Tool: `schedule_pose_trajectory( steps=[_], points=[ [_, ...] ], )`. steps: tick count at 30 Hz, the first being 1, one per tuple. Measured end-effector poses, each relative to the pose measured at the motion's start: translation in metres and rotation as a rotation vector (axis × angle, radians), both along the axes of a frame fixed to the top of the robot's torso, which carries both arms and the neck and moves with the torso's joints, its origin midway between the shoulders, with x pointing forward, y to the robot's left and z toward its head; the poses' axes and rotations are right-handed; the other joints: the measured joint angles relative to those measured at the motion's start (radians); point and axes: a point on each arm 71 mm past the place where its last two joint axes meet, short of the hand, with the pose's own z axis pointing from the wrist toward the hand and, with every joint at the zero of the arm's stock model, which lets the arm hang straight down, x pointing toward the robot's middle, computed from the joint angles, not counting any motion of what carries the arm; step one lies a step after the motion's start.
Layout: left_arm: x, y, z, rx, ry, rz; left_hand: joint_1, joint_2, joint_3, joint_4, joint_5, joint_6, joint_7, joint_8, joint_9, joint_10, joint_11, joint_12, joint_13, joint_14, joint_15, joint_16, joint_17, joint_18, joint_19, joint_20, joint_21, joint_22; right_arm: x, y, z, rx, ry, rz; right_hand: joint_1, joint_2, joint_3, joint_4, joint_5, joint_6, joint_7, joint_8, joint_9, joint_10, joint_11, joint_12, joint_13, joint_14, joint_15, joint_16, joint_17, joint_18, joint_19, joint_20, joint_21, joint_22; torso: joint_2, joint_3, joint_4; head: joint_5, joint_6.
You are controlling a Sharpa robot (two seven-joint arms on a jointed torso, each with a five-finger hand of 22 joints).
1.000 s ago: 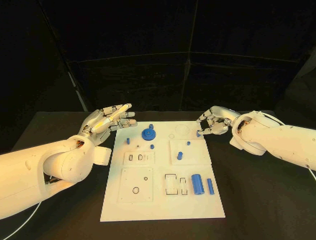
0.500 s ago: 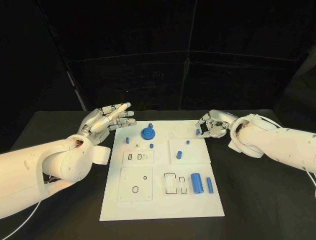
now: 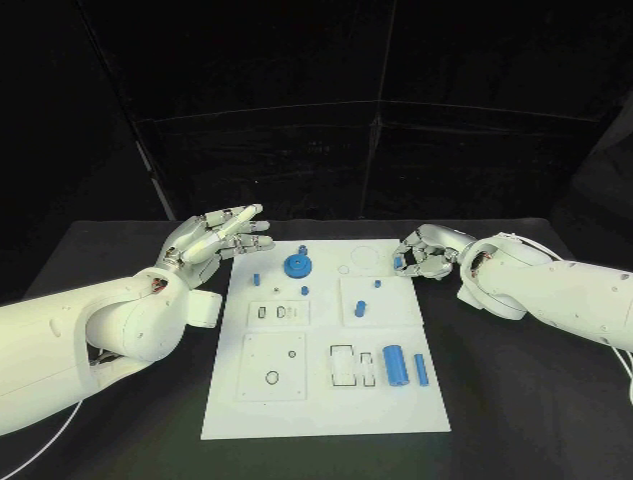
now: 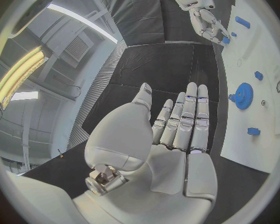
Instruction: Assemble the parts on the task board
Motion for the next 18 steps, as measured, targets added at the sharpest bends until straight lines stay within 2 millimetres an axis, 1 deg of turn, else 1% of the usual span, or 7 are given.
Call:
schedule_pose_trajectory(
  steps=[4,5,7,10,13,15,18],
  points=[
    [0.0001,0.0002,0.0,0.0,0.0,0.001,0.0,0.0,0.0,0.0,0.0,0.0,0.0,0.0,0.0,0.0,0.0,0.0,0.0,0.0,0.0,0.0,0.0,0.0,0.0,0.0,0.0,-0.001,0.0004,-0.0008,-0.0001,0.0,-0.004,-0.004,-0.004,0.004,0.0,0.0,0.0,0.007,0.0,0.0,0.0,0.005,-0.002,0.001,0.004,0.0,0.0,0.0,0.0,0.0,0.0,0.0,0.002,0.001,0.0,0.0001,0.0,0.0,0.0],
    [0.0001,0.0003,0.0,0.0,0.0,0.001,0.0,0.0,0.0,0.0,0.0,0.0,0.0,0.0,0.0,0.0,0.0,0.0,0.0,0.0,0.0,0.0,0.0,0.0,0.0,0.0,0.0,-0.001,0.0005,-0.0008,-0.0001,0.0,-0.004,-0.005,-0.004,0.005,-0.002,0.002,0.0,0.01,-0.004,0.0,0.0,0.005,-0.002,0.005,0.006,0.0,0.0,0.0,0.0,0.0,0.0,0.0,0.005,0.003,0.0,0.0001,0.0,0.0,0.0],
    [0.0002,0.0004,-0.0001,0.0,0.0,0.001,0.0,0.0,0.0,0.0,0.0,0.0,0.0,0.0,0.0,0.0,0.0,0.0,0.0,0.0,0.0,0.0,0.0,0.0,0.0,0.0,0.0,-0.001,0.0007,-0.0008,0.0,0.001,-0.006,-0.007,-0.004,0.012,-0.003,0.003,0.0,0.012,-0.002,0.002,0.0,0.005,-0.002,0.005,0.007,0.0,0.0,0.0,0.0,0.0,0.0,0.0,0.005,0.004,0.0,0.0002,0.0,0.0,0.0],
    [0.0003,0.0003,-0.0001,0.0,0.0,0.001,0.0,0.0,0.0,0.0,0.0,0.0,0.0,0.0,0.0,0.0,0.0,0.0,0.0,0.0,0.0,0.0,0.0,0.0,0.0,0.0,0.0,-0.001,0.0009,-0.0005,0.0,0.003,-0.009,-0.008,-0.004,0.012,-0.003,0.003,0.0,0.014,0.0,0.004,0.0,0.008,-0.006,0.005,0.009,0.0,0.0,0.0,0.0,0.0,0.0,0.0,0.005,0.006,0.0,0.0002,-0.0003,0.0,-0.001],
    [0.0004,0.0002,-0.0001,0.0,0.0,0.001,0.0,0.0,0.0,0.0,0.0,0.0,0.0,0.0,0.0,0.0,0.0,0.0,0.0,0.0,0.0,0.0,0.0,0.0,0.0,0.0,0.0,-0.001,0.0012,-0.0004,0.0001,0.006,-0.011,-0.011,-0.002,0.014,-0.003,0.003,0.0,0.018,-0.004,0.004,0.001,0.012,-0.002,0.01,0.013,0.0,0.0,0.0,0.0,0.0,0.004,-0.004,0.005,0.008,0.0,0.0003,-0.0005,0.0,-0.002],
    [0.0004,0.0003,-0.0002,0.001,0.0,0.001,0.0,0.0,0.0,0.0,0.0,0.0,0.0,0.0,0.0,0.0,0.0,0.0,0.0,0.0,0.0,0.0,0.0,0.0,0.0,0.0,0.0,-0.001,0.0014,-0.0004,0.0002,0.007,-0.013,-0.012,-0.005,0.02,-0.003,0.003,0.0,0.027,-0.005,0.009,0.001,0.016,-0.006,0.011,0.015,0.0,0.0,0.0,0.0,0.0,0.004,-0.003,0.005,0.009,0.0,0.0003,-0.0005,0.0,-0.002],
    [0.0005,0.0005,-0.0003,0.001,0.0,0.001,0.0,0.0,0.0,0.0,0.0,0.0,0.0,0.0,0.0,0.0,0.0,0.0,0.0,0.0,0.0,0.0,0.0,0.0,0.0,0.0,0.0,-0.001,0.0017,0.0001,0.0005,0.012,-0.017,-0.015,-0.005,0.02,-0.003,0.003,0.0,0.036,-0.006,0.01,0.002,0.017,-0.007,0.012,0.021,0.0,0.0,0.0,0.0,0.0,0.003,-0.004,0.012,0.012,0.0,0.0003,-0.0005,-0.001,-0.003]
  ],
)
